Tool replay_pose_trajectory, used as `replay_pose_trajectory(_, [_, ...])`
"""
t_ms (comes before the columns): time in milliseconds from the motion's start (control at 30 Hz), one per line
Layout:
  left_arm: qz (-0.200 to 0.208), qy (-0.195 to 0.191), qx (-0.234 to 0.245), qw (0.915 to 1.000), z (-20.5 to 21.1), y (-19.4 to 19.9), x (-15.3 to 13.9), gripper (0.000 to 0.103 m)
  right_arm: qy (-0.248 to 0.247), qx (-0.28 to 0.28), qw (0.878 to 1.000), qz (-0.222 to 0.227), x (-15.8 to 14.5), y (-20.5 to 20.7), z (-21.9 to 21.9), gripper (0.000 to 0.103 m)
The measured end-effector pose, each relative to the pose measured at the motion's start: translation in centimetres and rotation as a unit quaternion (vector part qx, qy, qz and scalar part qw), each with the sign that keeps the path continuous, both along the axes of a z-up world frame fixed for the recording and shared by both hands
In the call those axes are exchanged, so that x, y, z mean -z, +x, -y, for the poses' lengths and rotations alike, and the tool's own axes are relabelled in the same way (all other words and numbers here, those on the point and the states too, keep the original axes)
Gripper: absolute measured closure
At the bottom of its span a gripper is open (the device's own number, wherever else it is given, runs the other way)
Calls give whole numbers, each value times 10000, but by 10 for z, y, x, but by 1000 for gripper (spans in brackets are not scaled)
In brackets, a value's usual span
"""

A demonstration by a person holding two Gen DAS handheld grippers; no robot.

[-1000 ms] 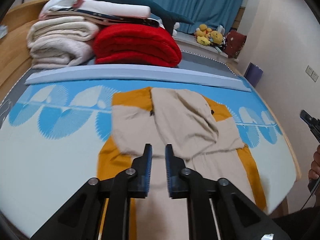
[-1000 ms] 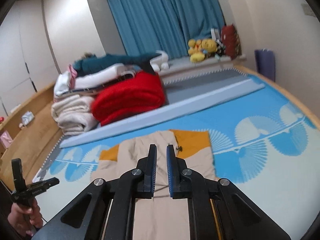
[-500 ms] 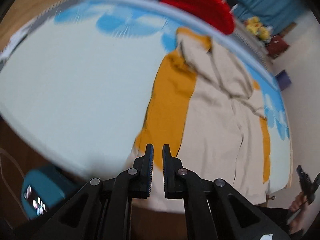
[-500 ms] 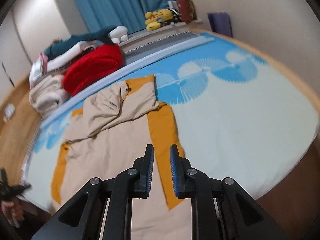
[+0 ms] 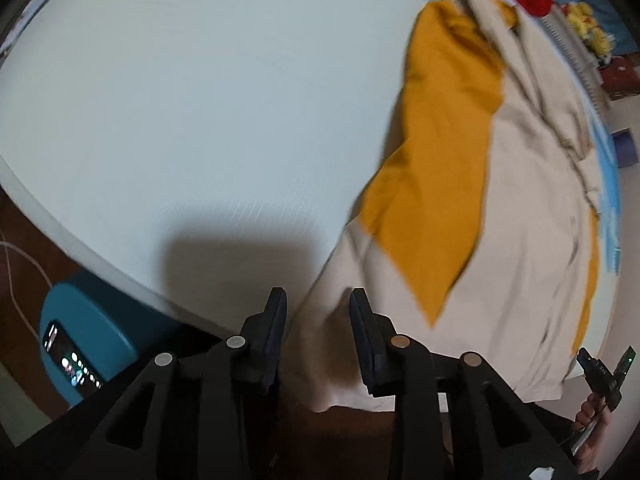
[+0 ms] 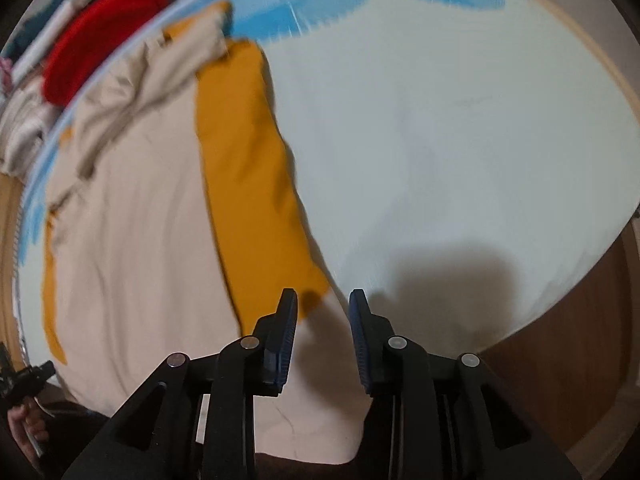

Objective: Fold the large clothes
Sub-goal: 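Move both tools to the jacket hem and close both on it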

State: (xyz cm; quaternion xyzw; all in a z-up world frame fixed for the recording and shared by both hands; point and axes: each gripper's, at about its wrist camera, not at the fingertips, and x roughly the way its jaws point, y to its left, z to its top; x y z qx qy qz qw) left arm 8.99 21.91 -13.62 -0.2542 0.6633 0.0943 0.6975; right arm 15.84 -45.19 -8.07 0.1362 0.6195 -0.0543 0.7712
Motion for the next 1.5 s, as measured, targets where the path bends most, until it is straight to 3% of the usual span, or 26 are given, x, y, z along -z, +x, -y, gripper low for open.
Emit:
replay_pose_trajectory(133, [-43, 48, 106, 9999, 2, -1, 7, 74, -200, -32, 9990, -388, 21, -2, 0, 64])
replay_pose_trajectory(167, [-38, 79, 189, 9998, 4, -2, 6, 82, -214, -26, 9989, -421, 24, -3, 0, 63])
replay_pose_trajectory(200, [-13, 18, 279, 9996, 7, -4, 4, 96, -222, -30, 9988, -424, 25, -4, 0, 63])
replay_pose_trajectory(233, [70, -83, 361, 9993, 9, -10, -2, 101, -257, -60, 9988, -419, 25, -5, -1, 63])
replay_pose_trajectory(300, [326, -34, 300, 9990, 7, -20, -18, 102, -211, -147, 9988, -411, 25, -7, -2, 63])
replay_pose_trajectory(333, [425, -100, 175, 9989, 3, -28, -24, 101, -127, -175, 9990, -383, 24, -9, -3, 74])
replay_pose_trajectory(400, [139, -67, 25, 9999, -1, -40, -14, 100, -6, -300, 9992, -267, 19, -12, -7, 95])
replay_pose_trajectory(533, [-377, 124, 42, 9992, -2, -39, 0, 100, -160, -247, 9990, -333, 18, -17, -3, 99])
replay_pose_trajectory(633, [12, 105, -91, 9999, -4, -35, -12, 98, -465, -90, 9978, -455, 15, -20, 1, 99])
replay_pose_trajectory(667, [244, 95, -102, 9996, -4, -33, -21, 92, -630, -46, 9968, -485, 14, -22, 4, 98])
replay_pose_trajectory(700, [383, 82, -117, 9992, -5, -31, -26, 88, -696, -8, 9963, -495, 13, -23, 5, 97])
replay_pose_trajectory(767, [631, 101, -178, 9978, -7, -27, -34, 68, -536, 147, 9979, -332, 8, -27, 12, 95])
replay_pose_trajectory(833, [616, 150, -205, 9978, -9, -25, -32, 63, -344, 241, 9991, -108, 1, -26, 17, 90])
replay_pose_trajectory(867, [570, 140, -203, 9981, -9, -23, -28, 63, -258, 285, 9993, -30, -1, -26, 20, 86])
replay_pose_trajectory(933, [465, 150, -134, 9987, -6, -19, -20, 63, -31, 370, 9993, 29, 0, -23, 24, 62])
replay_pose_trajectory(967, [430, 178, -97, 9989, 5, -16, -17, 63, 6, 367, 9993, 6, 2, -22, 22, 59])
replay_pose_trajectory(1067, [301, 285, 55, 9991, 12, -7, -6, 64, 36, 97, 9996, -248, 20, -16, 13, 57])
replay_pose_trajectory(1167, [218, 360, 203, 9989, 19, -1, 1, 65, -341, -273, 9986, -305, 26, -10, -3, 58])
replay_pose_trajectory(1200, [216, 419, 247, 9986, 21, -1, 1, 67, -396, -329, 9983, -288, 27, -7, -8, 64])
replay_pose_trajectory(1233, [217, 529, 346, 9978, 23, -1, 1, 76, -402, -390, 9981, -256, 26, -8, -10, 83])
replay_pose_trajectory(1267, [210, 608, 410, 9971, 25, -1, 1, 88, -352, -416, 9982, -236, 25, -8, -11, 93])
replay_pose_trajectory(1500, [236, 511, 295, 9980, 18, -10, -2, 88, -133, -229, 9996, -64, 14, -14, -2, 95])
